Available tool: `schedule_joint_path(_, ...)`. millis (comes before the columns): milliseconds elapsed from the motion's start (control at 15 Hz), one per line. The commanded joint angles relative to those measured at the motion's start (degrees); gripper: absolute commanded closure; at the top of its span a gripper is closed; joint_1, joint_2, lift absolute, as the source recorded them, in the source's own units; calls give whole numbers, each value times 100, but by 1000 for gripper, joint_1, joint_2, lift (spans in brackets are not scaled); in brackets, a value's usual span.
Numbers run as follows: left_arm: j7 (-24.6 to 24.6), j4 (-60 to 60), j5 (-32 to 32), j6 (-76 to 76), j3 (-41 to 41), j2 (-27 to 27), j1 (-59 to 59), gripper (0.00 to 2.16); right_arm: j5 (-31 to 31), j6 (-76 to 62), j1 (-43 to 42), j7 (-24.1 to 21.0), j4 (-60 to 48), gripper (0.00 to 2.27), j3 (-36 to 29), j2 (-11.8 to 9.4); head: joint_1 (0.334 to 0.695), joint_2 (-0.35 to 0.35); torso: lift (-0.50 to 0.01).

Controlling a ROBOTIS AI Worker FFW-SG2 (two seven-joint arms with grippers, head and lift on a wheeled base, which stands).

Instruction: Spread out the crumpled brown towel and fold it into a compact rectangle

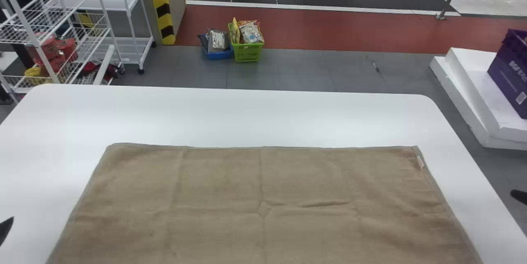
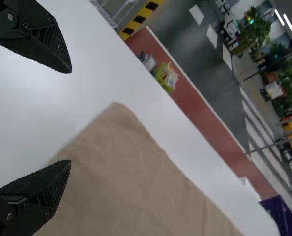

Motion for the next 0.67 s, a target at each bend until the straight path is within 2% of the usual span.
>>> schedule_joint_path(0,261,71,59,726,-402,-61,-451,218,67,378,-262,-479,-6,198,242,36,695,-39,-127)
schedule_joint_path(67,296,168,-73,743,-595,-61,-662,218,119,589,-377,-760,-6,215,356,44,695,-38,-127)
schedule_joint_path(333,121,765,-749,761,-1149,-17,-1638,215,691,923,-737,-1174,-50,211,681,97,695,-69,-127)
schedule_joint_path(600,551,1073,-1083,761,-1773,-8,-1981,208,875,993,-1124,-1613,-50,171,743,97,695,-99,-127)
